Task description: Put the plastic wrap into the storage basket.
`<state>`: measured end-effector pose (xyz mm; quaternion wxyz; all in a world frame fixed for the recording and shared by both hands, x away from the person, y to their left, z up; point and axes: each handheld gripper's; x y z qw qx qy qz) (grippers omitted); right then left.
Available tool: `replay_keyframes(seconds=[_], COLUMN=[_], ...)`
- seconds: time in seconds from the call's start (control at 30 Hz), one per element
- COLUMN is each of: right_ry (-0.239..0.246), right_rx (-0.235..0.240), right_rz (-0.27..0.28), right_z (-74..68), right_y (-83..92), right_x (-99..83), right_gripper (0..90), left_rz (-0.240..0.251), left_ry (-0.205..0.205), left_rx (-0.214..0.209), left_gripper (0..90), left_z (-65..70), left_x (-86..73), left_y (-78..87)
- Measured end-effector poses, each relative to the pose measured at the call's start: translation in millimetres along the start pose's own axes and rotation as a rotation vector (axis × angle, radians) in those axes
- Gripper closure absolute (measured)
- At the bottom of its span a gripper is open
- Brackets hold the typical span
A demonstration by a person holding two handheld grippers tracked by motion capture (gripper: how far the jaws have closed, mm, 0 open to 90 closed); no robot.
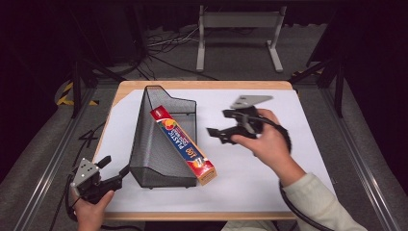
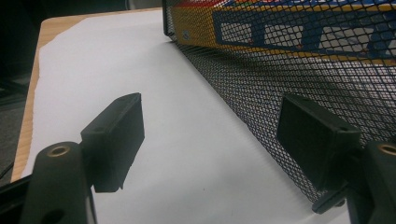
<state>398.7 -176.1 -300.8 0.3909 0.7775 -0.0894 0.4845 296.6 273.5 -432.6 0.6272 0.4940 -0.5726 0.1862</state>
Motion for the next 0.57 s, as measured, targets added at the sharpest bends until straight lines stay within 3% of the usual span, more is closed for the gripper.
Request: replay_keyframes(seconds=[0.13,0.23,0.27,0.3,0.37,0.4,0.43,0.47,0.57], right_ry=[0.027,-0.035,-0.035,-0.083,-0.09,-0.113,-0.113,-0.088,-0.108], right_rx=[-0.095,-0.103,-0.103,-0.13,-0.142,-0.16,-0.16,-0.157,-0.156], right_rz=[0.017,0.058,0.058,0.074,0.075,0.09,0.09,0.055,0.095], right_z=[43.0,73.7,73.7,95.2,100.4,110.8,110.8,115.4,117.5], right_y=[36.6,57.1,57.1,67.3,69.3,71.7,71.7,71.8,74.1], right_x=[-45.2,-84.7,-84.7,-116.3,-124.4,-145.3,-145.3,-152.0,-156.4], right_gripper=[10.6,7.1,7.1,6.5,6.5,6.2,6.2,5.6,4.1], left_rz=[-0.003,-0.006,-0.007,-0.008,-0.01,-0.006,-0.006,-0.005,-0.003], left_ry=[-0.001,-0.005,-0.005,-0.003,-0.006,-0.001,-0.001,-0.007,-0.011], left_rx=[0.003,0.003,0.003,0.006,0.005,0.003,0.003,0.001,-0.002], left_gripper=[24.1,24.1,24.1,24.1,24.0,24.0,24.0,24.1,24.1], left_z=[2.1,2.2,2.7,3.4,3.3,3.7,3.7,3.7,3.4], left_x=[0.7,1.0,1.2,1.2,1.4,2.2,2.2,2.8,2.6], left_y=[-0.4,-0.5,-0.6,-1.1,-1.3,-1.9,-1.9,-1.9,-2.7])
Point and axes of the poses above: each handheld gripper's, and its own axes: y roughly backward along the jaws, x roughly out of its top, z roughly to its right, and after that the axes turned 13 degrees about -y, right-handed
